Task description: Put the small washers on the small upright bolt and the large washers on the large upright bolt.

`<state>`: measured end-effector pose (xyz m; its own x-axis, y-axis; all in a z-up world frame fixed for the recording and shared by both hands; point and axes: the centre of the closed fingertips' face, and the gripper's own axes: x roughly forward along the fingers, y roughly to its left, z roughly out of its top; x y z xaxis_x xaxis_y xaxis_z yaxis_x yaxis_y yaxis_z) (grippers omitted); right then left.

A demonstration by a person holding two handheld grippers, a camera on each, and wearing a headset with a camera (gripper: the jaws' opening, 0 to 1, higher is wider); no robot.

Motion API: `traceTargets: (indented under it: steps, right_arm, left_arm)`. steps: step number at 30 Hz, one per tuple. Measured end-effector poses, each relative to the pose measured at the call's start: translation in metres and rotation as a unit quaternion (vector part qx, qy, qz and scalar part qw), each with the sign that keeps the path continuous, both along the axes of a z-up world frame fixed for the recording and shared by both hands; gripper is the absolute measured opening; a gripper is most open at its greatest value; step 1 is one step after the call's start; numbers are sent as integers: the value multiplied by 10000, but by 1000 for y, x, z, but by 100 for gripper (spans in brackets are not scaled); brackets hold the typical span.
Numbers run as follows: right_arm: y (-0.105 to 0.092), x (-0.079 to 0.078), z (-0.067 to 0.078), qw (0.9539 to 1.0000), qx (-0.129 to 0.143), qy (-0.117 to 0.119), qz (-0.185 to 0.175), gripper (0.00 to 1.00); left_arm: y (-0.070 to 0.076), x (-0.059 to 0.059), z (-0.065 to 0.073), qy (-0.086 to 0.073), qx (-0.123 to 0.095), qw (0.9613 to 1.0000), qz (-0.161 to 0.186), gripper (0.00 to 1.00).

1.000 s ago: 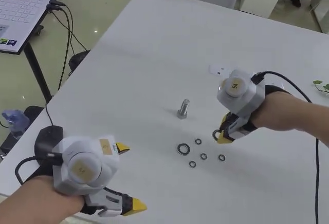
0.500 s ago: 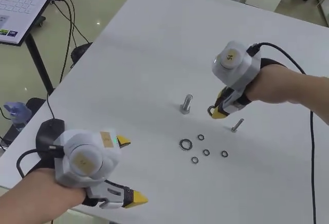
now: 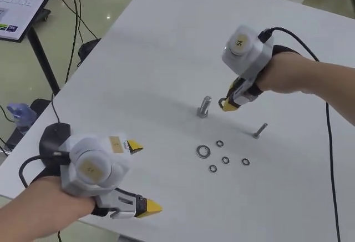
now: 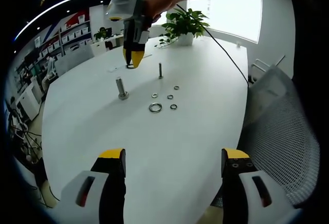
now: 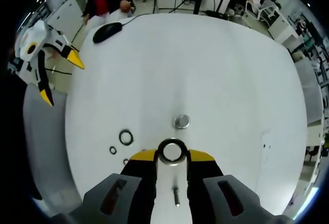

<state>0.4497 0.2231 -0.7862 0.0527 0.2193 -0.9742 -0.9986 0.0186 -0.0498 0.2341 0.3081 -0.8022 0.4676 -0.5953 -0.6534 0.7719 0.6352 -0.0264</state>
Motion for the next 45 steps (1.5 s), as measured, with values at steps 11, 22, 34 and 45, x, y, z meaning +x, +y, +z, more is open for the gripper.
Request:
traceTargets:
  steps: [11, 22, 34, 45]
  right_arm:
    - [21, 13, -6, 9999, 74, -65, 89, 21]
    - [31, 16, -20, 9998, 10, -63, 188, 21]
    - [35, 21, -30, 9997, -79, -41, 210, 21]
    - [38, 14, -38, 9995, -173, 2, 276, 21]
  left_arm:
    - [-3, 2, -2, 20, -52, 10000, -13, 84]
    - [-7, 5, -5, 18, -141, 9999, 22, 95]
    - [-11, 8, -5, -31, -155, 9999, 26, 100]
    - [-11, 5, -7, 53, -145, 9999, 2, 96]
